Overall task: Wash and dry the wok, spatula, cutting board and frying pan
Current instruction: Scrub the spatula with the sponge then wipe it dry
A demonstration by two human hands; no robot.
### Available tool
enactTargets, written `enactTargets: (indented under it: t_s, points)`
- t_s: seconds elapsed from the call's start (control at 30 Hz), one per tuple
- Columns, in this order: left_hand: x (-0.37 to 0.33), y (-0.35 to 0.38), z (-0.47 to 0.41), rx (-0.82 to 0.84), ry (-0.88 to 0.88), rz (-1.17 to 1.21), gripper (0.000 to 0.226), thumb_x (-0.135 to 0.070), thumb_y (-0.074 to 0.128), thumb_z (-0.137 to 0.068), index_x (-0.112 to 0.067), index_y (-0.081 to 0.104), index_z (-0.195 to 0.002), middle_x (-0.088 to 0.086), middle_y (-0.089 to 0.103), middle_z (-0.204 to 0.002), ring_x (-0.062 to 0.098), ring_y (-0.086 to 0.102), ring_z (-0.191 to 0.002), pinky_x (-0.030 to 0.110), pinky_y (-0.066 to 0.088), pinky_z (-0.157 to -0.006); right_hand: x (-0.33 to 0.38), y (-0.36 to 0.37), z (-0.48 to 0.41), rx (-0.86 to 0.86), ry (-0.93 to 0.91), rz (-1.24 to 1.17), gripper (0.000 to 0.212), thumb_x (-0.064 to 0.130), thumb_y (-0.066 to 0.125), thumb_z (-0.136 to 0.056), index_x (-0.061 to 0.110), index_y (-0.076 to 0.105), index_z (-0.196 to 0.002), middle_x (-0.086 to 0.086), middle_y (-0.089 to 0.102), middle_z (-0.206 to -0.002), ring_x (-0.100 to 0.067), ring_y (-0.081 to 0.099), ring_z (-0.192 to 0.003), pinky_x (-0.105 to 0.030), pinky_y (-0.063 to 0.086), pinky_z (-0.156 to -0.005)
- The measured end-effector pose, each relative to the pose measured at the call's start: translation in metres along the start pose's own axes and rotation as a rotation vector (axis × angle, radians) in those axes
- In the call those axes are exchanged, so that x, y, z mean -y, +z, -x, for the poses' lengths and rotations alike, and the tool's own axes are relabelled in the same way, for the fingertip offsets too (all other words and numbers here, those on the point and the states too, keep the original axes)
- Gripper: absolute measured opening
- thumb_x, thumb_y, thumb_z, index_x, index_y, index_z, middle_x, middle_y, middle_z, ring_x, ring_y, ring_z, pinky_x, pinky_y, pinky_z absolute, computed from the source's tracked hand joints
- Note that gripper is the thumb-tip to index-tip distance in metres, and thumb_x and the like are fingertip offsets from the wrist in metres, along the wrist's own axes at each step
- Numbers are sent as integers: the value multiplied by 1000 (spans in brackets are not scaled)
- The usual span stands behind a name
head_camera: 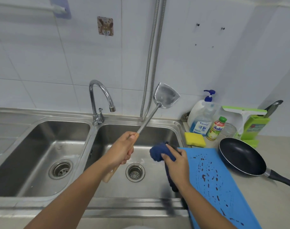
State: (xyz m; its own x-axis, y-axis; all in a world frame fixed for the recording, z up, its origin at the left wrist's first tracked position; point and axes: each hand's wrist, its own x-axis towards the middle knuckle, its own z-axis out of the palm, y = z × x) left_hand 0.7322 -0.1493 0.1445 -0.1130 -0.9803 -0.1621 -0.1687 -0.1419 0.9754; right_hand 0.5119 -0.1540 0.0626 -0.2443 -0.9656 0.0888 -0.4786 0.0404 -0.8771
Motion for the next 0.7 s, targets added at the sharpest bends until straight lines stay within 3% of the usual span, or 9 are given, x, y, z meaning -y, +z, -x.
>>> enactTargets:
  t_s: [0.1, 0.2, 0.3, 0.4, 0.47, 0.57, 0.7]
  points:
    - [14, 3, -5, 21, -56, -35, 23, -41, 40, -101, -25, 55, -110, 0, 44, -61, 9, 32, -45, 21, 25, -41, 9, -17, -12, -107, -5, -104, 39, 23, 67, -89, 31, 62, -127, 4, 48, -119, -4, 52, -100, -7, 35, -78]
    - [22, 15, -10, 5, -103, -53, 28, -43, 44, -100, -19, 57, -107, 0, 42, -59, 10, 32, -42, 20, 25, -39, 17, -19, -16, -116, -18, -167, 41, 23, 68, -89, 30, 61, -128, 5, 48, -123, -5, 52, -107, -14, 36, -89]
    - [22, 23, -15, 31, -86, -170, 30, -42, 43, -100, -16, 58, -103, 0, 45, -58, 13, 43, -41, 23, 35, -40, 25, -21, -21, -184, -15, -218, 40, 23, 67, -89, 32, 60, -128, 3, 49, -122, -3, 51, -103, -16, 37, -90]
    - [19, 19, -19, 88, -121, -237, 24, -33, 41, -103, -12, 54, -105, 3, 54, -72, 13, 54, -52, 23, 42, -47, 38, -35, -35, -310, -15, -241, 42, 26, 65, -91, 27, 57, -132, 1, 45, -125, -6, 48, -108, -18, 35, -93]
    - [22, 17, -21, 93, -165, -328, 22, -31, 42, -103, -11, 52, -106, 2, 54, -79, 12, 49, -55, 18, 39, -45, 45, -46, -47, -367, -51, -216, 45, 27, 65, -91, 24, 56, -135, 3, 40, -126, -6, 45, -112, -17, 33, -95]
    - [26, 21, -19, 67, -204, -387, 23, -33, 46, -101, -12, 55, -101, 2, 51, -74, 12, 39, -51, 17, 29, -39, 49, -55, -70, -394, -129, -57, 49, 31, 69, -88, 28, 56, -135, 2, 37, -133, -6, 42, -116, -19, 34, -99]
    - [15, 33, -16, 58, -140, -433, 39, -42, 44, -101, -9, 64, -99, 1, 50, -67, 10, 38, -44, 15, 30, -36, 34, -41, -88, -295, -158, 471, 48, 37, 70, -85, 33, 59, -132, -6, 41, -135, -25, 46, -115, -39, 44, -96]
